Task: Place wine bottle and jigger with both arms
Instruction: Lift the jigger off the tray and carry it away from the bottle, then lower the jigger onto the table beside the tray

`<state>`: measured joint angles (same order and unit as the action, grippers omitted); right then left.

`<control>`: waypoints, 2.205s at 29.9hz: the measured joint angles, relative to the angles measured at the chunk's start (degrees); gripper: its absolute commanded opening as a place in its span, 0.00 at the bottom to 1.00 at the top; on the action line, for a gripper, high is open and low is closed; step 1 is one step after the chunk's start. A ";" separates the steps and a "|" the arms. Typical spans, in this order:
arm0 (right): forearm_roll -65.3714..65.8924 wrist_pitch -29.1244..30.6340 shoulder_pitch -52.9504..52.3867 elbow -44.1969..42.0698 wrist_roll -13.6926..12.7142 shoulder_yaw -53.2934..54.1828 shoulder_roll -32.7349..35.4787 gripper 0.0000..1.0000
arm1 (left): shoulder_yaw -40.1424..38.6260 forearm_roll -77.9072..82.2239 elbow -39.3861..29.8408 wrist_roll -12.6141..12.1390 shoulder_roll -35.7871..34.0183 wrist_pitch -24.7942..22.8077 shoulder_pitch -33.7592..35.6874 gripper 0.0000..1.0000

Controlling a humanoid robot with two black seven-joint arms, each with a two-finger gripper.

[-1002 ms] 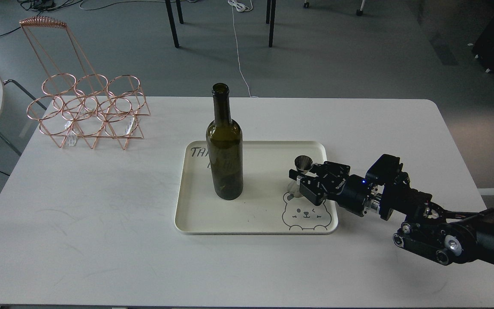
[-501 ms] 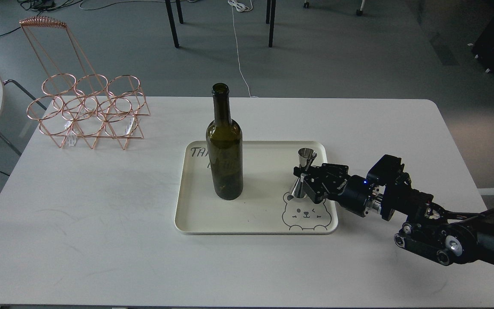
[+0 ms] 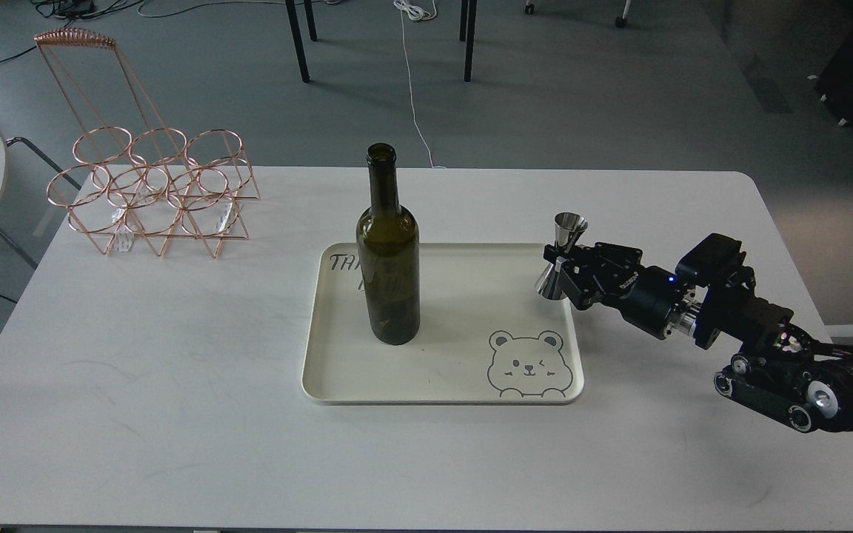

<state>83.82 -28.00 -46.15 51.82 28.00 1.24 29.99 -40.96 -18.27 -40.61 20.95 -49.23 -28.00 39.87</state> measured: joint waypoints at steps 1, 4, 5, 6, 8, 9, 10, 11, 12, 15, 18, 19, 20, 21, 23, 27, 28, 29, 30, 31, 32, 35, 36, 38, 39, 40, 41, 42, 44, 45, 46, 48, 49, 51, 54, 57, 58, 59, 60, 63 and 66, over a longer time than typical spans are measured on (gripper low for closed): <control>-0.13 0.00 0.47 -0.17 0.00 1.44 0.99 0.09 | -0.03 0.00 0.00 -0.03 0.00 0.00 0.03 0.98; -0.28 0.00 2.41 -0.85 0.00 4.58 2.88 0.09 | -0.07 0.00 -0.03 -0.03 0.00 0.00 0.04 0.98; -0.29 0.00 3.00 -1.46 0.00 5.31 3.27 0.10 | -0.07 -0.01 -0.06 -0.03 0.00 0.00 0.04 0.98; -0.31 0.00 3.69 -2.54 0.00 5.93 3.63 0.09 | -0.07 -0.01 -0.12 -0.03 0.00 0.00 0.04 0.98; -0.33 0.00 4.93 -5.05 0.00 6.45 3.97 0.10 | -0.06 -0.01 -0.26 -0.04 0.08 0.00 0.04 0.98; -0.36 0.00 5.56 -6.51 0.00 6.57 4.02 0.10 | -0.04 -0.01 -0.32 -0.04 0.09 0.00 0.04 0.98; -0.39 0.00 6.21 -7.96 0.00 6.62 4.07 0.10 | -0.03 -0.01 -0.34 -0.04 0.09 0.00 0.04 0.98; -0.40 0.00 6.82 -9.24 0.00 6.66 4.10 0.10 | -0.02 -0.01 -0.34 -0.03 0.10 0.00 0.04 0.98; -0.42 0.00 7.34 -10.27 0.00 6.71 4.10 0.10 | -0.01 -0.01 -0.35 -0.04 0.14 0.00 0.04 0.98; -0.54 0.00 8.69 -13.15 0.00 6.81 4.10 0.10 | 0.00 -0.01 -0.36 -0.10 0.17 0.00 0.04 0.98; -0.97 0.00 9.55 -14.67 0.00 7.00 4.11 0.11 | 0.11 -0.01 -0.35 -0.11 0.24 0.00 0.04 0.98; -1.14 0.00 9.75 -14.82 0.00 7.05 4.11 0.12 | 0.17 -0.01 -0.35 -0.11 0.26 0.00 0.04 0.98; -1.28 0.00 9.87 -14.90 0.00 7.08 4.10 0.14 | 0.21 -0.01 -0.36 -0.12 0.26 0.00 0.04 0.98; -1.36 0.00 9.93 -14.94 0.00 7.09 4.10 0.16 | 0.24 0.01 -0.36 -0.12 0.26 0.00 0.04 0.98; -1.44 0.00 10.00 -14.98 0.00 7.11 4.05 0.21 | 0.24 0.02 -0.35 -0.12 0.26 0.00 0.04 0.98; -1.46 0.00 10.03 -14.98 0.00 7.11 4.03 0.22 | 0.15 0.07 -0.35 -0.12 0.25 0.00 0.13 0.98; -1.47 0.00 10.03 -14.98 0.00 7.11 4.01 0.22 | 0.15 0.07 -0.35 -0.12 0.23 0.00 0.13 0.98; -1.47 0.00 10.03 -14.96 0.00 7.11 3.97 0.22 | 0.15 0.07 -0.35 -0.12 0.18 0.00 0.13 0.98; -1.47 0.00 10.03 -14.94 0.00 7.11 3.95 0.22 | 0.15 0.07 -0.35 -0.12 0.15 0.00 0.13 0.98; -1.47 0.00 10.03 -14.93 0.00 7.11 3.92 0.22 | 0.17 0.07 -0.35 -0.12 0.13 0.00 0.13 0.98; -1.47 0.00 10.04 -14.91 0.00 7.11 3.89 0.22 | 0.20 0.07 -0.35 -0.12 0.11 0.00 0.13 0.98; -1.47 0.00 10.06 -14.91 0.00 7.10 3.86 0.23 | 0.26 0.07 -0.35 -0.12 0.09 0.00 0.13 0.98; -1.47 0.00 10.06 -14.92 0.00 7.07 3.86 0.24 | 0.26 0.07 -0.35 -0.12 0.06 0.00 0.13 0.98; -1.47 0.00 10.06 -14.93 0.00 7.04 3.85 0.24 | 0.24 0.02 -0.35 -0.12 0.00 0.00 0.13 0.98; -1.47 0.00 10.06 -14.93 0.00 7.03 3.85 0.26 | 0.20 0.02 -0.35 -0.12 0.00 0.00 0.13 0.98; -1.47 0.00 10.06 -14.93 0.00 7.03 3.84 0.28 | 0.16 0.02 -0.35 -0.12 0.00 0.00 0.13 0.98; -1.47 0.00 10.06 -14.93 0.00 7.02 3.84 0.30 | 0.13 0.02 -0.35 -0.12 0.00 0.00 0.13 0.98; -1.47 0.00 10.07 -14.93 0.00 7.03 3.84 0.32 | 0.11 0.02 -0.35 -0.12 0.00 0.00 0.13 0.98; -1.47 0.00 10.11 -14.93 0.00 7.04 3.84 0.33 | 0.08 0.02 -0.35 -0.12 0.00 0.00 0.13 0.98; -1.47 0.00 10.11 -14.93 0.00 7.06 3.84 0.34 | 0.05 0.02 -0.35 -0.12 0.00 0.00 0.13 0.98; -1.47 0.00 10.11 -14.92 0.00 7.08 3.84 0.34 | 0.03 0.02 -0.35 -0.12 0.00 0.00 0.13 0.98; -1.47 0.00 10.11 -14.91 0.00 7.10 3.84 0.35 | 0.01 0.03 -0.35 -0.12 0.00 0.00 0.13 0.98; -1.47 0.00 10.11 -14.91 0.00 7.10 3.84 0.37 | 0.01 0.04 -0.35 -0.12 0.00 0.00 0.13 0.98; -1.47 0.00 10.11 -14.89 0.00 7.11 3.84 0.41 | 0.00 0.04 -0.35 -0.12 0.00 0.00 0.13 0.98; -1.47 0.00 10.17 -14.70 0.00 7.11 3.85 0.50 | 0.00 0.04 -0.35 -0.12 0.00 0.00 0.13 0.98; -1.47 0.00 10.49 -14.47 0.00 7.10 4.04 0.56 | 0.03 0.04 -0.35 -0.11 0.00 0.00 0.13 0.98; -1.52 0.00 10.60 -14.42 0.00 7.07 4.09 0.57 | 0.04 0.04 -0.35 -0.08 0.00 0.00 0.13 0.98; -1.57 0.00 10.72 -14.33 0.00 7.05 4.11 0.60 | 0.04 0.04 -0.35 -0.06 0.00 0.00 0.13 0.98; -1.63 0.00 10.85 -14.19 0.00 7.03 4.16 0.62 | 0.04 0.04 -0.35 -0.05 0.00 0.00 0.13 0.98; -1.72 0.00 11.32 -13.33 0.00 7.02 5.09 0.67 | 0.00 0.04 -0.35 -0.04 -0.16 0.00 0.13 0.98; -1.74 0.00 12.22 -10.50 0.01 7.01 7.40 0.68 | -0.13 0.02 -0.35 -0.03 -0.35 0.00 0.13 0.98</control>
<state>82.08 -28.00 -33.93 41.32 28.01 8.26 37.40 -41.09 -18.24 -40.96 20.92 -49.58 -28.00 40.00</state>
